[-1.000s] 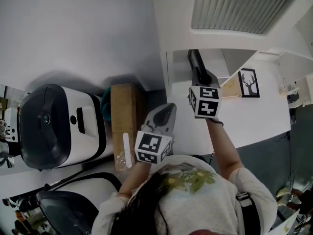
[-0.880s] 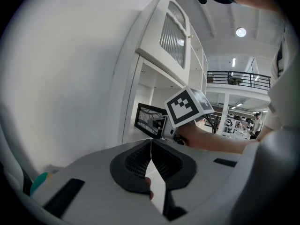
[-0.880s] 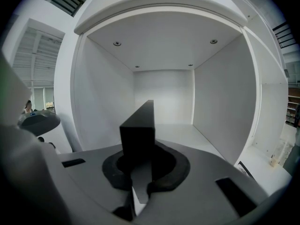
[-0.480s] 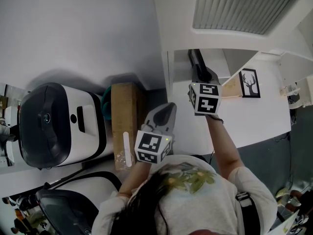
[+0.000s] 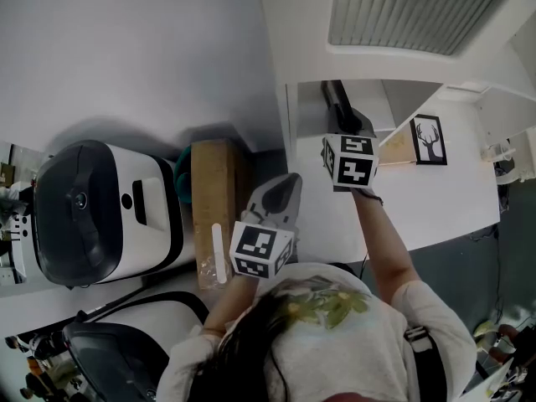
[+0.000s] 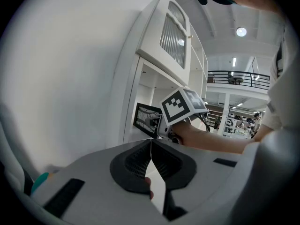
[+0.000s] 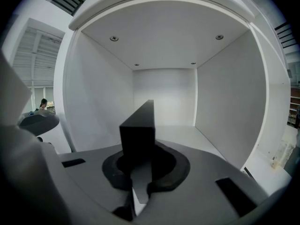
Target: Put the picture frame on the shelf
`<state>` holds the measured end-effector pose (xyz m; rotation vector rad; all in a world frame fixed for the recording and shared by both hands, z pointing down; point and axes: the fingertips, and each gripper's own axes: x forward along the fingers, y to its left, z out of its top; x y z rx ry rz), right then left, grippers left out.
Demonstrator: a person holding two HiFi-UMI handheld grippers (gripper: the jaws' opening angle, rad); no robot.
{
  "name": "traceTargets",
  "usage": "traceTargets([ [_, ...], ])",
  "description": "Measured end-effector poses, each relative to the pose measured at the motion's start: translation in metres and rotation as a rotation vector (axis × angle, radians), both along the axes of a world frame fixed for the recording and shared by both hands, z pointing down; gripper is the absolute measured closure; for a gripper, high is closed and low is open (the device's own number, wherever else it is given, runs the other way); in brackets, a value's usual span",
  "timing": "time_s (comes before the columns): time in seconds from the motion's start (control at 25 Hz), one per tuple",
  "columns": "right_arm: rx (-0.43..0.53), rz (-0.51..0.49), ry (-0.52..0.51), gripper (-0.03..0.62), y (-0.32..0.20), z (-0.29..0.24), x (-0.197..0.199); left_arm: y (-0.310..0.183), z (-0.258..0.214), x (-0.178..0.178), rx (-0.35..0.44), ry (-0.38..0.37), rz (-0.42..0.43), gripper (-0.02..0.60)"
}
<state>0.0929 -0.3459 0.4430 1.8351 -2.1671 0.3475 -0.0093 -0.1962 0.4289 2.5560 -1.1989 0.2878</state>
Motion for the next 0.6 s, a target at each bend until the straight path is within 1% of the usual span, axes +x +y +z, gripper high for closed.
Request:
traceTargets([
  [0.28,0.003,-0.005,0.015,0.557,-0.0052,0.0,-0.0009,0.0003,-0.0027,0.0,0.003,-0.003,-0.002,0.551],
  [0.44,0.002,-0.024,0.013,0.557,-0.0083,0.0,-0.0012,-0.0006,-0.0038,-0.001,0.005,-0.004,-0.008,0.551],
  [0.6,0.017,-0.05,0.038,0.556,-0.0065,-0.0027,-0.0035,-0.001,-0.004,-0.0009,0.005,-0.006,-0.009,0.551],
])
